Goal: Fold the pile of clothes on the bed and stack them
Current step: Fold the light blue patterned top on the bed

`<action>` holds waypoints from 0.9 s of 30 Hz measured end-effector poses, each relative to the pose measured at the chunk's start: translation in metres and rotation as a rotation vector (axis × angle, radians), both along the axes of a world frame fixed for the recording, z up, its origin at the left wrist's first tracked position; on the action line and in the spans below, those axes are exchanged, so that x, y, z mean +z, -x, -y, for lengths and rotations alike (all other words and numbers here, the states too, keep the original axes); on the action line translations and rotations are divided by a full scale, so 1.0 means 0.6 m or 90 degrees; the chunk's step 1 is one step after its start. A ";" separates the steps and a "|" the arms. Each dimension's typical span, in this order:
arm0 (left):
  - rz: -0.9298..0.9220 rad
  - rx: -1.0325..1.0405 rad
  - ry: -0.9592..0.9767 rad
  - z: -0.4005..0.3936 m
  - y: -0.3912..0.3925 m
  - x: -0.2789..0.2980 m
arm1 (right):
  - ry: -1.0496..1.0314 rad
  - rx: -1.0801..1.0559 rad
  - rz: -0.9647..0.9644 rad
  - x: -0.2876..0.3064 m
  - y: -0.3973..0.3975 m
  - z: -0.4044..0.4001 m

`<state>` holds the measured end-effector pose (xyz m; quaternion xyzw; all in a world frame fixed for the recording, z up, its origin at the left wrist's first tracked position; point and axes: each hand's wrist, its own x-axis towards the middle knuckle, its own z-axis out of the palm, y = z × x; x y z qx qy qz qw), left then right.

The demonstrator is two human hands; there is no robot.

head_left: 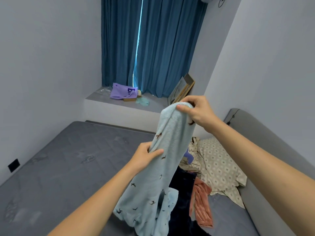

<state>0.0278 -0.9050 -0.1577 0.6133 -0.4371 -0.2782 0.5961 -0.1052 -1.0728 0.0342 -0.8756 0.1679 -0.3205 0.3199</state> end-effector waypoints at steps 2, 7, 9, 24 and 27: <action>-0.008 -0.022 -0.041 -0.012 -0.001 -0.039 | -0.025 -0.015 0.018 -0.006 0.013 0.013; -0.010 0.058 -0.012 -0.010 -0.009 -0.058 | -0.038 -0.044 0.012 -0.021 0.053 0.051; 0.001 0.063 0.004 -0.007 -0.020 -0.032 | -0.054 -0.067 0.017 -0.024 0.073 0.071; 0.092 -0.033 0.072 0.023 -0.055 0.127 | -0.093 -0.140 0.022 -0.070 0.152 0.133; 0.098 -0.046 0.092 0.035 -0.049 0.134 | -0.094 -0.105 -0.022 -0.082 0.146 0.130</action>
